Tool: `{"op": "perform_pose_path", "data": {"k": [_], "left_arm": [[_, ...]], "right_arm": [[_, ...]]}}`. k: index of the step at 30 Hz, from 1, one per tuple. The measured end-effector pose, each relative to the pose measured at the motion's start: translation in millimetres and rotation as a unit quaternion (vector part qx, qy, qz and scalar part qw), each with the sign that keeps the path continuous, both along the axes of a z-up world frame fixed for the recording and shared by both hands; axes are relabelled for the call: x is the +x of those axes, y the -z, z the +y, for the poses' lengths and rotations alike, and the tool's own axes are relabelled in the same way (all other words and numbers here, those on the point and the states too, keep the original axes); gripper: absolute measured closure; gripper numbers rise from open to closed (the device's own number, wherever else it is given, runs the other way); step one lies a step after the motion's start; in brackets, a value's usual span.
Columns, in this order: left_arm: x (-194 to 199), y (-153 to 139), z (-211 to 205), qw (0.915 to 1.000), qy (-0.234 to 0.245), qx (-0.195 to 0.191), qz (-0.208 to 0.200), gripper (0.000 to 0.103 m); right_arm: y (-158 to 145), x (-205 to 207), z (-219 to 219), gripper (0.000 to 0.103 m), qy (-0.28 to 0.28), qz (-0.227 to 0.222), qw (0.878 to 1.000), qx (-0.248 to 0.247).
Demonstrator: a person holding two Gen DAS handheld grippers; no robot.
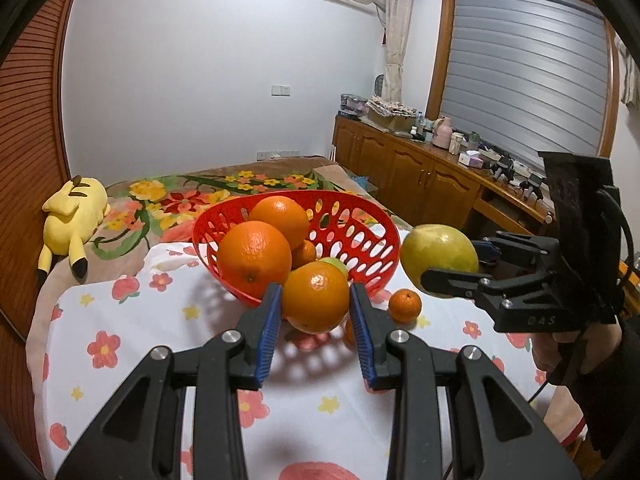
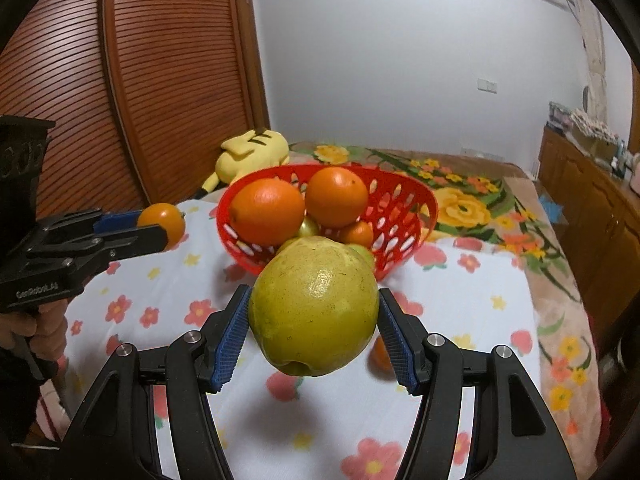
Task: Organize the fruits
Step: 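Lift the tangerine and yellow pear and carry both over the red basket, then open the right tool to drop the pear while the left tool releases the tangerine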
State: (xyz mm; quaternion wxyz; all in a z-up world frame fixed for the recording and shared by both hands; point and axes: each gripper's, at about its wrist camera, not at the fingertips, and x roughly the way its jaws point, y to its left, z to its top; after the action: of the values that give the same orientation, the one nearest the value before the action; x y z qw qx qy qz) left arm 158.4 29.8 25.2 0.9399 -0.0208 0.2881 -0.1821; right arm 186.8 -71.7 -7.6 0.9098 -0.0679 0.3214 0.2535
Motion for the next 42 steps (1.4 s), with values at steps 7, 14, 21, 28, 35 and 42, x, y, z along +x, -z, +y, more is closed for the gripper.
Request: {"op": "perform_pose_path", "data": {"k": [7, 14, 21, 28, 35, 42], "left_arm": [[17, -2, -1, 1.0, -0.005, 0.002, 0.002, 0.071], [38, 3, 0, 0.9999, -0.012, 0.002, 0.012, 0.071], [50, 8, 0, 0.9997, -0.012, 0.005, 0.019, 0.071], [58, 13, -2, 0.9996, -0.008, 0.004, 0.025, 0.071], [64, 14, -3, 0.9995, -0.008, 0.004, 0.029, 0.071], [67, 16, -4, 0.9995, -0.007, 0.008, 0.03, 0.071]], "right_arm": [[-2, 31, 4, 0.039, -0.007, 0.0, 1.0, -0.008], [7, 60, 11, 0.039, -0.023, 0.013, 0.999, -0.028], [18, 85, 18, 0.039, -0.028, 0.02, 0.998, -0.055], [28, 110, 27, 0.039, -0.029, 0.028, 0.995, -0.088], [32, 125, 30, 0.039, -0.03, 0.031, 0.994, -0.1], [34, 130, 31, 0.039, -0.033, 0.033, 0.993, -0.105]]}}
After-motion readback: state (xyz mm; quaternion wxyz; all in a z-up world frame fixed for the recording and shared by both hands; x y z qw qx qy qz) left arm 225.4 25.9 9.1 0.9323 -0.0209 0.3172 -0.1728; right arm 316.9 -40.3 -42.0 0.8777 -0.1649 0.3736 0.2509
